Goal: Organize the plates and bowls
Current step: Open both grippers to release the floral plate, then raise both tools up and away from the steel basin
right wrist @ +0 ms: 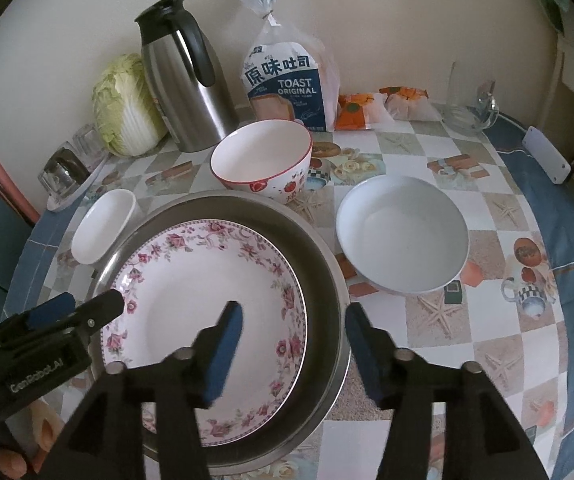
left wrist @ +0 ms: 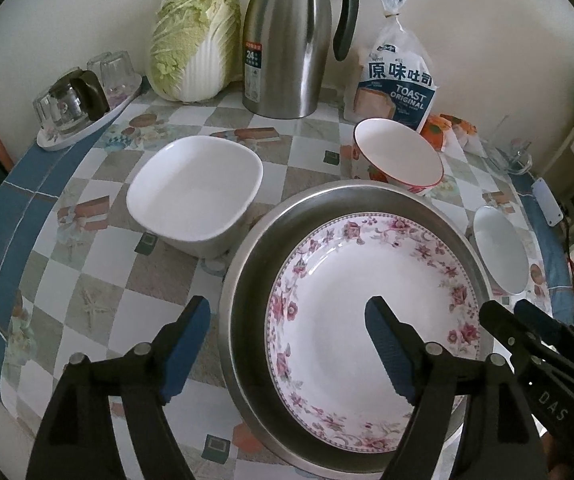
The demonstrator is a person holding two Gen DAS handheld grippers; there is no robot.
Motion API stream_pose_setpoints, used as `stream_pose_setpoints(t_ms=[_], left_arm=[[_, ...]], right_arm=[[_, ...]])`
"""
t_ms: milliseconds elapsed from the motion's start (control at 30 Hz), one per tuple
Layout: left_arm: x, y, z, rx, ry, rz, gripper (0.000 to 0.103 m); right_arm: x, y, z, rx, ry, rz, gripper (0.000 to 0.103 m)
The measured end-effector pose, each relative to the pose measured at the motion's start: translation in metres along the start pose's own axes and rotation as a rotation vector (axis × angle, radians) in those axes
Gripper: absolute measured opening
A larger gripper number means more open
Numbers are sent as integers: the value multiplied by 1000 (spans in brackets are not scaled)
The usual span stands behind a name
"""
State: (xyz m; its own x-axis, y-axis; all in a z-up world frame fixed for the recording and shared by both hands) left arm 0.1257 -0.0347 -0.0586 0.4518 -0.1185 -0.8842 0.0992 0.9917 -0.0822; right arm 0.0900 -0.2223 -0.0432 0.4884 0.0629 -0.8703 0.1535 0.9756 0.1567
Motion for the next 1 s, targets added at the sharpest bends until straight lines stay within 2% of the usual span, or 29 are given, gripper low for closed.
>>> stream_pose_setpoints(t_ms=[67, 167, 233, 367, 467, 667, 1000], left_arm=[[1, 1, 0, -1, 1, 13, 88], [3, 3, -1, 1, 6, 26, 90], [4, 3, -1, 1, 9, 33, 91], [5, 6, 0, -8, 9, 54, 93], [5, 8, 0, -17, 5, 60, 94], [7, 11, -1, -30, 17, 69, 95], [7, 11, -1, -35, 19, 67, 95]], right_arm=[[1, -1, 0, 2, -1, -5, 66], [2, -2, -1, 3, -2, -10, 73], [2, -2, -1, 0, -5, -18, 84], [3, -6, -2, 9, -7, -28, 90], [4, -9, -2, 21, -6, -25, 98], [5, -9, -2, 25, -7, -14, 103], [2, -7, -1, 13, -42, -14, 103]])
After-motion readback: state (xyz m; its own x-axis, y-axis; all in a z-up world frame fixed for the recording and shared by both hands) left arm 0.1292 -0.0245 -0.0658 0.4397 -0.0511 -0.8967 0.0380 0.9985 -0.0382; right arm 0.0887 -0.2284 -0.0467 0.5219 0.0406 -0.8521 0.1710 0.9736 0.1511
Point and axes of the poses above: each gripper's, at about its wrist camera, not at the fingertips, and x roughly the way its jaws point, y to its left, z to its top, the point moved 3 cm from there along x, roughly the way its jaws point, and after that the axes turned 3 degrees about y, right-handed, at the moved point
